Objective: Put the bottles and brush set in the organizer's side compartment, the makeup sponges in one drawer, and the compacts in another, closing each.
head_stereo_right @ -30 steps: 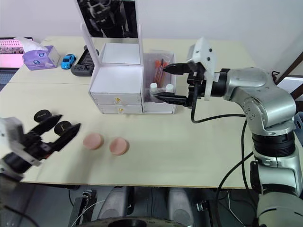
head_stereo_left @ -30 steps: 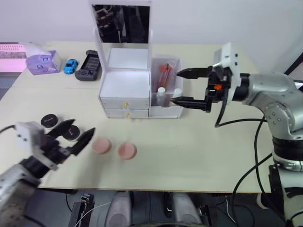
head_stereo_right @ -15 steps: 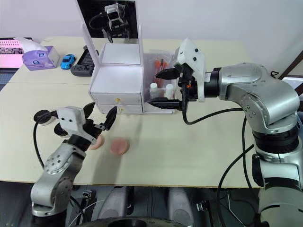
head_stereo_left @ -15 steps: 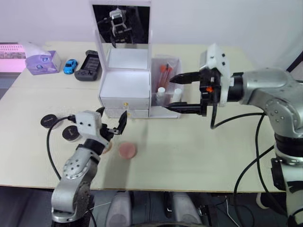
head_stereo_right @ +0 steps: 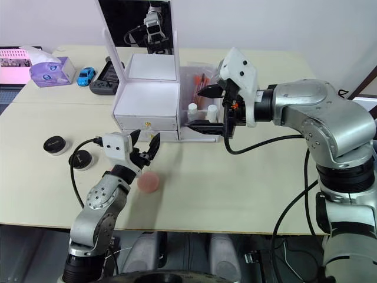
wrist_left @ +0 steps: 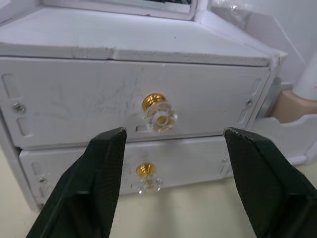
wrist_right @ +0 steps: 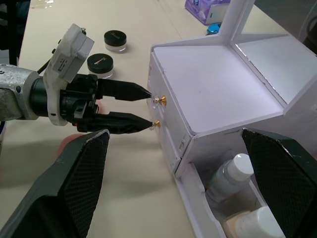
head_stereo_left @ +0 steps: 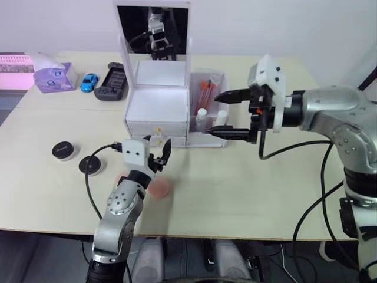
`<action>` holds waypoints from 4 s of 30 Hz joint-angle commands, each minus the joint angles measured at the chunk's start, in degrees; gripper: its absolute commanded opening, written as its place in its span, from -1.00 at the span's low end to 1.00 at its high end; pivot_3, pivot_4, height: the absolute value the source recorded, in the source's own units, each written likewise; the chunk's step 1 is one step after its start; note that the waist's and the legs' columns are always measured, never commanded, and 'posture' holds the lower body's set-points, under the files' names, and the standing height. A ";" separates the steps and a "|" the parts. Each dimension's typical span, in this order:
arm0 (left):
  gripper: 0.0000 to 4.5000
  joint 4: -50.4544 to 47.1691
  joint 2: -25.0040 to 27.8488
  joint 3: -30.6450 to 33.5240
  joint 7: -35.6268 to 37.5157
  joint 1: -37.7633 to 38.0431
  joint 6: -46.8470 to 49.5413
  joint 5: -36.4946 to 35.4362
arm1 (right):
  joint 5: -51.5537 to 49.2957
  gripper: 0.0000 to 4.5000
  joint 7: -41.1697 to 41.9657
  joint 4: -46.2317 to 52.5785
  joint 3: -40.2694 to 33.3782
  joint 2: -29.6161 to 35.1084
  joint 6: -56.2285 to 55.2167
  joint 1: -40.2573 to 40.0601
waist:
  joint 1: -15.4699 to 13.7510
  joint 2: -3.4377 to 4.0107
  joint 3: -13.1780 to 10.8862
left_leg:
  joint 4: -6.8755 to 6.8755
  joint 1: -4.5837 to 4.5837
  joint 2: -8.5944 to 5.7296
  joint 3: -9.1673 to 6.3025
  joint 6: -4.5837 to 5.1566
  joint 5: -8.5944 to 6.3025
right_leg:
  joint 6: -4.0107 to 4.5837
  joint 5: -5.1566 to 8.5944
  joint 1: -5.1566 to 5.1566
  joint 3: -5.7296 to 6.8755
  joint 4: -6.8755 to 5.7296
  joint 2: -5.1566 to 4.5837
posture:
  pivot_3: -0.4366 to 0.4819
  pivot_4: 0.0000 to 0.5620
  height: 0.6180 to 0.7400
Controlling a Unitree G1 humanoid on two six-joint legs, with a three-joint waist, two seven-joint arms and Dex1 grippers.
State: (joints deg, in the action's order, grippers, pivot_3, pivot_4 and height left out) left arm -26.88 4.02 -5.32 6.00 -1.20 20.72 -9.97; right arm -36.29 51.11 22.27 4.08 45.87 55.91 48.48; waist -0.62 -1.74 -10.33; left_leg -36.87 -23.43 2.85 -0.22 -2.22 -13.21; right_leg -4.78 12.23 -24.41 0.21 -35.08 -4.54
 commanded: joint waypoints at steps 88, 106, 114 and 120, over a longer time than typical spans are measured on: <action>0.96 8.01 48.83 56.34 50.28 33.54 5.17 -36.75 | 1.68 1.00 10.53 -5.37 -5.26 3.84 -12.01 -8.02 | 1.22 0.27 -0.20 | 0.76 -0.09 0.02 0.08 -0.21 -0.18 | -0.17 0.13 -0.47 0.15 1.10 -0.18 | -0.05 -0.47 0.83; 0.96 76.75 67.53 37.49 61.45 -15.10 -18.04 -14.56 | 7.95 1.00 10.68 -15.67 -27.23 11.39 -28.65 -37.56 | 1.41 -0.05 -0.05 | 0.95 0.06 0.42 1.41 -0.23 -0.43 | -0.05 -0.01 -0.71 0.11 0.68 -0.39 | -0.05 -0.47 0.83; 0.96 70.88 66.49 38.98 67.21 -14.42 -11.19 -17.53 | 8.75 1.00 12.81 -15.63 -19.15 12.74 -27.26 -28.55 | 2.00 -0.04 -0.05 | 0.73 0.17 0.82 1.75 -0.24 -0.42 | 0.10 -0.12 -0.77 0.12 0.58 -0.25 | -0.05 -0.47 0.83; 0.96 32.68 53.44 55.03 67.75 14.84 -0.48 -25.26 | 4.27 1.00 10.95 -7.48 -10.43 6.22 -21.43 -14.06 | 3.42 -0.05 -0.04 | 0.95 0.23 1.03 1.82 -0.23 -0.44 | 0.02 -0.06 -1.08 0.11 0.16 -0.15 | -0.05 -0.47 0.83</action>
State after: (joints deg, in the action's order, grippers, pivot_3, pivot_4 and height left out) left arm 15.63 59.48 44.94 73.66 9.72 17.21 -32.20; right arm -30.29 63.60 11.55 -7.12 52.64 32.33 32.15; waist 2.80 -1.79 -10.37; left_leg -35.92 -23.17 3.89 1.59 -2.41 -13.67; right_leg -4.77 12.18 -25.51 0.31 -35.01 -4.67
